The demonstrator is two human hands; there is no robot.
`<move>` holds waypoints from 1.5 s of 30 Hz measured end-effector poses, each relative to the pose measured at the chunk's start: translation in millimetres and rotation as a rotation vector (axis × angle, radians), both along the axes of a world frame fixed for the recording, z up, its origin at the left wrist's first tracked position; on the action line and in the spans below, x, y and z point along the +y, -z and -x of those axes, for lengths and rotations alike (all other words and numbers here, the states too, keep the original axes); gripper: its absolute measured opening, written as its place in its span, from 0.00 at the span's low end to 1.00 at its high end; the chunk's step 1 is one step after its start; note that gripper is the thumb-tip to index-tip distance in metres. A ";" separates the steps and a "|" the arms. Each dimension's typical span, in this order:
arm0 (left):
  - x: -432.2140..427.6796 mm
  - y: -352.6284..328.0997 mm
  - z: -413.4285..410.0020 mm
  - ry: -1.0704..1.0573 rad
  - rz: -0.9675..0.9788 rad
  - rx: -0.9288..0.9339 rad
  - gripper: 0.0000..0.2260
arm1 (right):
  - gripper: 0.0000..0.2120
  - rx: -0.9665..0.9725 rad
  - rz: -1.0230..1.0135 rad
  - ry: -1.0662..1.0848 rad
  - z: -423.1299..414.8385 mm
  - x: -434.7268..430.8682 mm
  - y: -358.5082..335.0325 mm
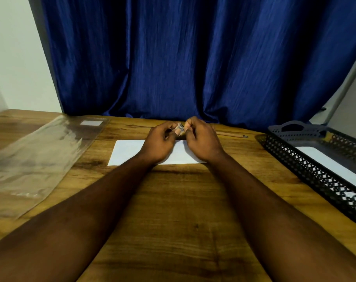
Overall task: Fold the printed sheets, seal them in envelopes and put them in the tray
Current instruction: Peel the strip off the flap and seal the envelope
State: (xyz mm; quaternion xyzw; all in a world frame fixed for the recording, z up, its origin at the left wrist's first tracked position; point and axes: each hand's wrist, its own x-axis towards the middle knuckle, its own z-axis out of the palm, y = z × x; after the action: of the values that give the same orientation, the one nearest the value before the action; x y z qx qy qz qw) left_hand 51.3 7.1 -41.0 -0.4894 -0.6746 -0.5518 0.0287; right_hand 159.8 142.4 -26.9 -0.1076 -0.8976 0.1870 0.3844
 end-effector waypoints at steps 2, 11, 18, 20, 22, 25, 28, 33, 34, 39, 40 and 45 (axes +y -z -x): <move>-0.1 -1.0 -0.1 -0.001 0.003 0.004 0.09 | 0.04 0.006 0.075 -0.023 0.7 0.8 0.8; -1.8 -2.5 -0.7 -0.051 0.026 -0.037 0.07 | 0.10 0.066 0.275 -0.121 -1.0 8.2 3.6; -1.6 -1.3 0.2 -0.051 0.021 -0.020 0.08 | 0.05 0.097 0.135 -0.069 -2.6 3.2 -1.9; -2.0 -2.1 -0.1 -0.047 0.028 -0.015 0.08 | 0.06 0.085 0.064 -0.035 -1.9 1.7 -2.4; -1.3 -1.7 0.0 -0.041 0.024 0.003 0.08 | 0.06 0.089 0.045 -0.030 1.0 1.8 -1.0; -0.1 -0.6 0.0 -0.043 0.026 0.008 0.07 | 0.07 0.071 0.173 -0.036 4.3 2.6 3.8; 0.1 -1.9 -1.3 -0.052 0.029 0.015 0.07 | 0.08 0.057 0.377 -0.076 4.7 1.0 4.5; -2.2 -4.2 -6.0 -0.029 0.027 -0.016 0.07 | 0.10 0.092 0.883 -0.237 10.1 1.0 2.0; -2.1 -4.0 -6.1 -0.028 0.024 -0.019 0.06 | 0.10 0.097 0.911 -0.250 10.4 2.3 2.2; -1.3 -3.1 -3.6 -0.005 0.003 -0.048 0.07 | 0.08 0.146 0.831 -0.230 3.0 -4.0 -3.6; -1.5 -2.9 -3.3 0.001 0.000 -0.043 0.07 | 0.07 0.152 0.805 -0.222 1.9 -4.7 -3.9; -1.5 -2.1 -1.7 -0.020 0.024 -0.024 0.06 | 0.04 0.123 0.480 -0.138 -3.0 0.4 -0.8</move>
State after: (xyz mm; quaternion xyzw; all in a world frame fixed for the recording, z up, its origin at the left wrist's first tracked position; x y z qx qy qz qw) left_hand 53.0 5.6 -38.8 -0.4764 -0.6862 -0.5494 0.0202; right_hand 162.8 142.8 -26.1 -0.1227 -0.8076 0.4266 0.3882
